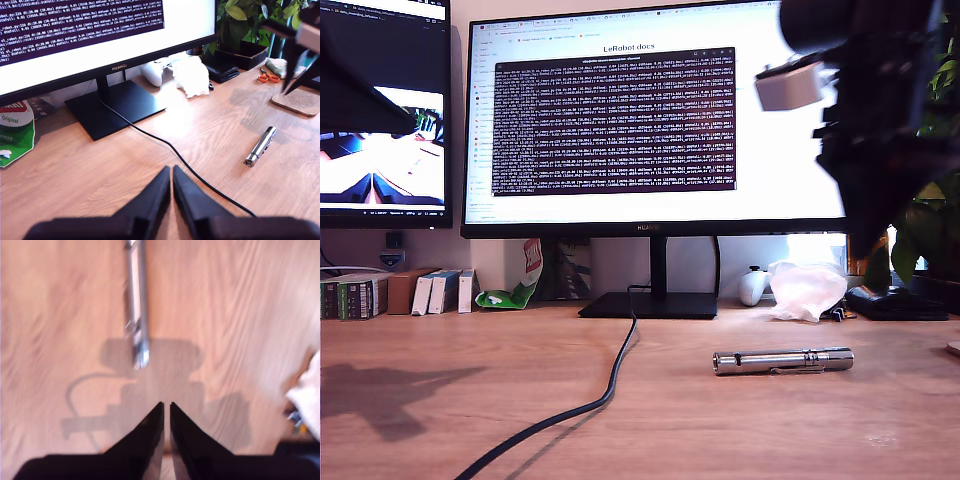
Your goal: Pick the metallic laser pointer with your right arm, pass it to your left arm, then place it down to the left side of the table
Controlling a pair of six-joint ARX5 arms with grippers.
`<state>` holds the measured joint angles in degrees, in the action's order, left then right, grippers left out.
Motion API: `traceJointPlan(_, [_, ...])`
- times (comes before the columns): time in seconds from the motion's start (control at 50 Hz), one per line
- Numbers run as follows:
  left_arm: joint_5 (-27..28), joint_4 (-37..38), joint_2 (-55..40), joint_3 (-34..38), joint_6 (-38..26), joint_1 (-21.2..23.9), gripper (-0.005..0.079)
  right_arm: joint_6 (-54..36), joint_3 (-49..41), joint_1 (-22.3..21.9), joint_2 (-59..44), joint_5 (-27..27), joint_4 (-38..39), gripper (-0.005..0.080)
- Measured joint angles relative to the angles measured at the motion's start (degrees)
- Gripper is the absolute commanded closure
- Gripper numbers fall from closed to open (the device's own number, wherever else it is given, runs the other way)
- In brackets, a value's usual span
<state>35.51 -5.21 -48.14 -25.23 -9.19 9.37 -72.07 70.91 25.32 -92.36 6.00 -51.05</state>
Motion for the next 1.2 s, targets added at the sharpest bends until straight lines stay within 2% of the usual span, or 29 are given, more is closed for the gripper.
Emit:
traceJointPlan(0.12, [0.0,0.0,0.0,0.0,0.0,0.0,0.0764,0.3,0.0,1.5,-1.3,-1.6,0.6,0.0741])
traceJointPlan(0.32, [0.0,0.0,0.0,0.0,0.0,0.0,0.0764,7.0,0.0,3.3,-3.0,-3.5,4.0,0.0510])
traceJointPlan(0.52, [0.0,0.0,0.0,0.0,-0.7,0.0,0.0764,10.3,0.0,4.1,-4.3,-4.1,5.9,0.0358])
traceJointPlan(0.64, [0.0,0.0,0.0,0.0,-1.5,0.0,0.0764,10.8,0.0,4.4,-4.9,-4.2,6.3,0.0353])
traceJointPlan(0.98, [0.0,0.0,0.0,0.0,-1.5,0.0,0.0764,12.1,0.0,8.3,-8.9,-10.0,6.6,0.0355])
traceJointPlan(1.2, [0.0,0.0,0.0,0.0,-1.5,0.0,0.0764,12.1,0.2,8.4,-9.3,-10.2,6.7,0.0361])
